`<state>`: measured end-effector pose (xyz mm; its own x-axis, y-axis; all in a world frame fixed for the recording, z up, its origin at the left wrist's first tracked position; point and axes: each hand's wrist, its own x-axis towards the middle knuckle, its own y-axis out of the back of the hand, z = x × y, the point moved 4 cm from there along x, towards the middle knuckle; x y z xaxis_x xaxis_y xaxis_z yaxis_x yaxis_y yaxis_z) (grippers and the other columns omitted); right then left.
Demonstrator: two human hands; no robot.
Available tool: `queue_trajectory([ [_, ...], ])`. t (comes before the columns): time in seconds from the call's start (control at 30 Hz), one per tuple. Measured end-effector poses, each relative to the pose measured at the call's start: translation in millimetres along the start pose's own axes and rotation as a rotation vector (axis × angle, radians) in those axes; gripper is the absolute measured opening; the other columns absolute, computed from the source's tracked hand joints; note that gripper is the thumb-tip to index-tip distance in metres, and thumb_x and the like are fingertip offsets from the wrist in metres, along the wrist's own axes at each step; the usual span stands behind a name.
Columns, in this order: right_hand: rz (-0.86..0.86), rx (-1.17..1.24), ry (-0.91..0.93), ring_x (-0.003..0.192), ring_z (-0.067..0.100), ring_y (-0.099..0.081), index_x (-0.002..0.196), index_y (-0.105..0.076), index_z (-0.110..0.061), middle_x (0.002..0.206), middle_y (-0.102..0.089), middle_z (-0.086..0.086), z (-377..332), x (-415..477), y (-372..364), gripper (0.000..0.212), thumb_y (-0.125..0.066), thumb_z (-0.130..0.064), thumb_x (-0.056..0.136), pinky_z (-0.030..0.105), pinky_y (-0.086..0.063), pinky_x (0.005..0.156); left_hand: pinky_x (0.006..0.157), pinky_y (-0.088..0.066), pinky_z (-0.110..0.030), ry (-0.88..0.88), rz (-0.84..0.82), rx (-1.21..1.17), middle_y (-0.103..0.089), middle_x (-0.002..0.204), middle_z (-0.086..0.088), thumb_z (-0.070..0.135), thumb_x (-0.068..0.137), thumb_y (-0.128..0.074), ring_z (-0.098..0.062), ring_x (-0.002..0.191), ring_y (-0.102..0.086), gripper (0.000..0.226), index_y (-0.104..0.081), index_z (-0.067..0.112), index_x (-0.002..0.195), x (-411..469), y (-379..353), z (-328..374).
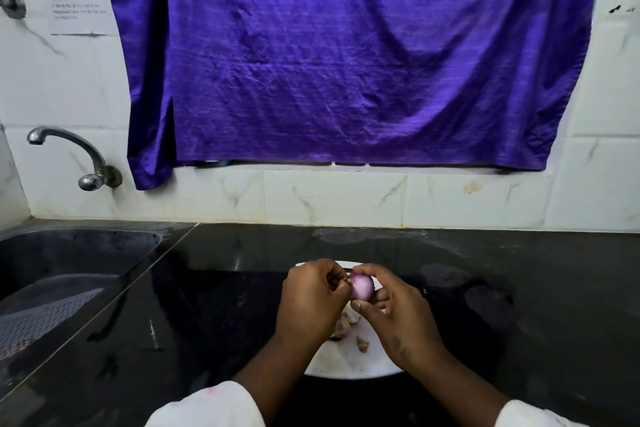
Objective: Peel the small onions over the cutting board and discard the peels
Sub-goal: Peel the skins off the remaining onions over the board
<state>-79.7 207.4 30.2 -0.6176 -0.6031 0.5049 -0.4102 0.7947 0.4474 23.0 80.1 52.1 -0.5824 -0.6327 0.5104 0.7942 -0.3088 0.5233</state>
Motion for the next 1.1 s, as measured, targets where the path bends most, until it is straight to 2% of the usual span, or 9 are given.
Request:
queue_trajectory([
  [0.13, -0.048, 0.112, -0.062, 0.075, 0.005, -0.071, 0.111, -0.068, -0.044, 0.083, -0.074, -0.019, 4, 0, -1, 0.049, -0.08, -0.008, 0.08, 0.015, -0.053, 0.069, 0.059, -0.055, -0.026, -0.027, -0.018, -0.002, -0.071, 0.064, 0.01, 0.016, 0.077, -0.073, -0.005, 0.062, -0.068, 0.009, -0.073, 0.023, 0.071, 1, 1, -1],
  [0.27, -0.094, 0.209, -0.102, 0.079, 0.015, -0.072, 0.113, -0.068, -0.043, 0.096, -0.077, -0.008, 9, 0, -5, 0.049, -0.078, -0.006, 0.082, 0.031, -0.061, 0.078, 0.057, -0.054, -0.022, -0.049, -0.046, 0.01, -0.071, 0.064, 0.01, 0.016, 0.077, -0.071, -0.005, 0.061, -0.067, 0.009, -0.074, 0.023, 0.072, 2, 2, -4],
  [0.37, -0.129, 0.301, -0.116, 0.085, 0.021, -0.072, 0.114, -0.07, -0.033, 0.106, -0.076, -0.007, 10, 1, -5, 0.047, -0.076, 0.0, 0.083, 0.029, -0.059, 0.078, 0.054, -0.046, -0.013, -0.074, -0.059, 0.021, -0.07, 0.063, 0.011, 0.016, 0.077, -0.071, -0.004, 0.06, -0.066, 0.01, -0.075, 0.023, 0.072, 4, 2, -5],
  [0.47, -0.189, 0.403, -0.138, 0.09, 0.017, -0.074, 0.119, -0.069, -0.02, 0.113, -0.076, -0.003, 11, 1, -5, 0.043, -0.074, 0.006, 0.085, 0.025, -0.057, 0.078, 0.053, -0.041, -0.01, -0.102, -0.073, 0.045, -0.068, 0.064, 0.011, 0.015, 0.076, -0.071, -0.004, 0.062, -0.064, 0.01, -0.074, 0.023, 0.073, 5, 2, -5],
  [0.6, -0.296, 0.495, -0.188, 0.105, 0.029, -0.073, 0.124, -0.068, -0.017, 0.122, -0.074, 0.0, 13, 1, -1, 0.042, -0.075, 0.001, 0.087, 0.035, -0.061, 0.089, 0.055, -0.048, -0.013, -0.047, -0.079, 0.04, -0.07, 0.067, 0.012, 0.011, 0.079, -0.073, -0.003, 0.063, -0.067, 0.013, -0.076, 0.023, 0.077, 12, 5, -24],
  [0.7, -0.356, 0.564, -0.251, 0.106, 0.033, -0.072, 0.127, -0.066, -0.018, 0.12, -0.075, 0.003, 14, 1, -1, 0.043, -0.071, 0.003, 0.089, 0.034, -0.059, 0.086, 0.061, -0.05, -0.015, -0.015, -0.115, 0.041, -0.075, 0.074, 0.013, 0.01, 0.085, -0.072, 0.0, 0.066, -0.069, 0.016, -0.08, 0.024, 0.083, 14, 6, -38],
  [0.8, -0.357, 0.668, -0.316, 0.098, 0.03, -0.074, 0.13, -0.065, -0.018, 0.12, -0.075, 0.008, 13, 0, -4, 0.041, -0.07, -0.003, 0.093, 0.038, -0.059, 0.087, 0.062, -0.05, -0.013, -0.034, -0.189, 0.098, -0.078, 0.084, 0.014, 0.014, 0.092, -0.067, 0.001, 0.069, -0.069, 0.019, -0.082, 0.026, 0.093, 11, 1, -36],
  [0.93, -0.351, 0.763, -0.396, 0.099, 0.032, -0.073, 0.13, -0.064, -0.018, 0.119, -0.074, 0.014, 14, -1, -11, 0.04, -0.066, 0.0, 0.094, 0.046, -0.058, 0.096, 0.064, -0.055, -0.021, -0.023, -0.207, 0.139, -0.077, 0.085, 0.014, 0.019, 0.088, -0.066, -0.001, 0.073, -0.07, 0.018, -0.081, 0.031, 0.09, 9, 1, -36],
  [1.1, -0.306, 0.837, -0.473, 0.099, 0.035, -0.073, 0.129, -0.063, -0.013, 0.115, -0.074, 0.023, 19, 0, -17, 0.037, -0.062, 0.002, 0.095, 0.049, -0.055, 0.097, 0.065, -0.058, -0.028, 0.039, -0.281, -0.025, -0.077, 0.082, 0.01, 0.018, 0.085, -0.068, -0.004, 0.067, -0.07, 0.016, -0.078, 0.029, 0.091, 3, -3, -35],
])
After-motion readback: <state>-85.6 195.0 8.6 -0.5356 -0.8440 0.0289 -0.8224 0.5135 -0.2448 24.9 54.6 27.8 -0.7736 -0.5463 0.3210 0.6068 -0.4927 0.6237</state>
